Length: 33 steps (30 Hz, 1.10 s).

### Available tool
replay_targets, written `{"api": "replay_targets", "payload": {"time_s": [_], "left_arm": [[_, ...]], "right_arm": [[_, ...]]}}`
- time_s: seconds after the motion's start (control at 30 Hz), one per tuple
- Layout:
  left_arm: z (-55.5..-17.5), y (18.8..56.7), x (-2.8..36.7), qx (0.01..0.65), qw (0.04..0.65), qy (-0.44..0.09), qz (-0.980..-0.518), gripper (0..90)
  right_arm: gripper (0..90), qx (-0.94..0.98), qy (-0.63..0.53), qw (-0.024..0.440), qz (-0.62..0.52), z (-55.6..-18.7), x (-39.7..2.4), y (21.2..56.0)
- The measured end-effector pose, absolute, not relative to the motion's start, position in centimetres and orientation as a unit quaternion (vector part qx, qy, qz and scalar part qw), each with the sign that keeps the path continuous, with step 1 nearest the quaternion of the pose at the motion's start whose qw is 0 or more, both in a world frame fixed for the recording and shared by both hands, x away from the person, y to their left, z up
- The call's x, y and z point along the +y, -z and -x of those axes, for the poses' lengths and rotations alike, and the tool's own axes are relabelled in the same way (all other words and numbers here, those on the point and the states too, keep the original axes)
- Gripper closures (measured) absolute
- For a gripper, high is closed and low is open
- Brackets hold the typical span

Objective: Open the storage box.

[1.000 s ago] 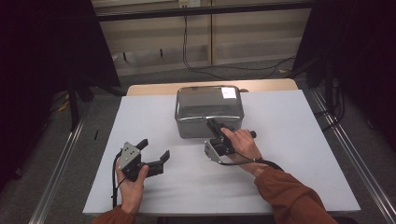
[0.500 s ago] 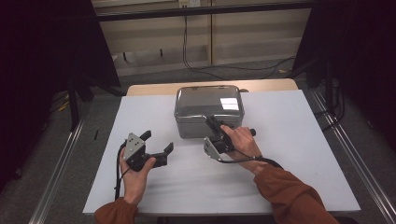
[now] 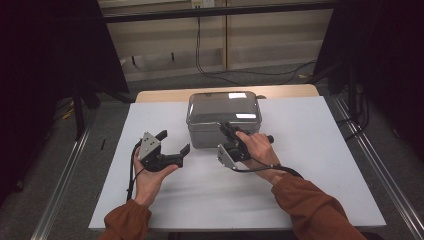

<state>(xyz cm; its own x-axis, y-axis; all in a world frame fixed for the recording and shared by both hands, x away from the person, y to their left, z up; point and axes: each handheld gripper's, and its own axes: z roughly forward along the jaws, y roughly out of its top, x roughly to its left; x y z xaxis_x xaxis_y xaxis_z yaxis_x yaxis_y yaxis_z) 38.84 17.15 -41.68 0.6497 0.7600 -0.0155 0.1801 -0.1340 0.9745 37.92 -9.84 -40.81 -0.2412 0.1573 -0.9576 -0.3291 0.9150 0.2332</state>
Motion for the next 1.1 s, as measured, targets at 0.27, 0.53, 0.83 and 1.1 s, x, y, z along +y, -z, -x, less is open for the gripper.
{"api": "replay_targets", "payload": {"time_s": [0.27, 0.53, 0.83, 1.1], "left_arm": [[-40.7, 41.3, 15.8, 0.325, 0.564, -0.272, -0.708, 4.3], [-42.8, 41.3, 15.1, 0.322, 0.562, -0.285, -0.707, 5.8], [-44.8, 40.4, 14.3, 0.305, 0.548, -0.312, -0.714, 9.3], [-45.3, 40.4, 13.8, 0.310, 0.564, -0.308, -0.701, 13.0]], "right_arm": [[80.3, 0.758, -0.201, 0.618, 0.054, -38.1, -9.9, 40.3], [80.6, 0.755, -0.206, 0.621, 0.044, -38.4, -9.9, 39.8], [80.9, 0.753, -0.207, 0.623, 0.043, -38.6, -9.7, 39.3], [81.0, 0.752, -0.208, 0.625, 0.038, -38.5, -9.8, 39.2]]}}
